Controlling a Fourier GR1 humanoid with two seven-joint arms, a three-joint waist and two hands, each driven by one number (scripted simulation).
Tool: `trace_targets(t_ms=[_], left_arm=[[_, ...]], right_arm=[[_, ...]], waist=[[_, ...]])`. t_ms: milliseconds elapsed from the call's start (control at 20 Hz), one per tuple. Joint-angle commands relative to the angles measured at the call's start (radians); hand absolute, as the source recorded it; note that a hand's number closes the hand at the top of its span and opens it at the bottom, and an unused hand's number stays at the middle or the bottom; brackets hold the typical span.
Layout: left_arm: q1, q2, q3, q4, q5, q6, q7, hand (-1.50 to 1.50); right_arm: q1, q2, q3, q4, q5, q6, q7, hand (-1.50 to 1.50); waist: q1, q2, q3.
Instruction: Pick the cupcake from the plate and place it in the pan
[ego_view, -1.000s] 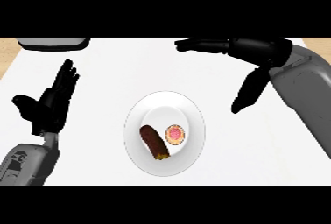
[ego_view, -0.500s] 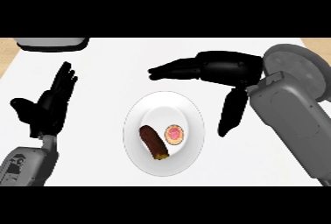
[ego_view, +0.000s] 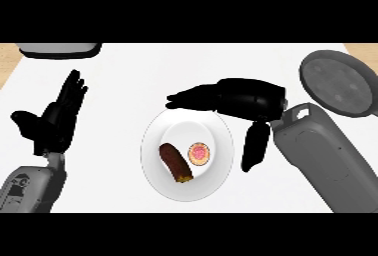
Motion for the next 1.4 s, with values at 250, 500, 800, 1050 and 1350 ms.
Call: trace_targets(t_ms=[250, 500, 800, 1050, 1350], left_arm=[[-0.029, -0.039, 0.029, 0.049, -0.032, -0.022, -0.01, 0.0], [0.051, -0.054, 0.023, -0.007, -0.061, -0.023, -0.023, 0.0], [0.042, -0.073, 0.016, -0.098, -0.067, -0.019, 0.061, 0.0], [0.035, -0.055, 0.071, -0.028, -0.08, -0.06, -0.002, 0.0], [0.03, -0.063, 0.08, -0.055, -0.055, -0.085, 0.029, 0.0]], right_arm=[[0.025, 0.05, 0.007, 0.078, 0.181, 0.0, -0.011, -1.5], [0.004, 0.047, 0.003, 0.181, 0.246, 0.021, -0.147, -1.5], [0.078, 0.119, 0.098, 0.132, 0.356, -0.013, -0.147, -1.5], [0.074, 0.153, 0.081, 0.166, 0.438, -0.006, -0.155, -1.5], [0.078, 0.167, 0.153, 0.127, 0.566, -0.029, -0.093, -1.5]], waist=[[0.0, 0.001, 0.0], [0.005, 0.001, 0.0], [0.006, -0.001, 0.0], [0.004, 0.001, 0.0], [0.003, 0.0, 0.0]])
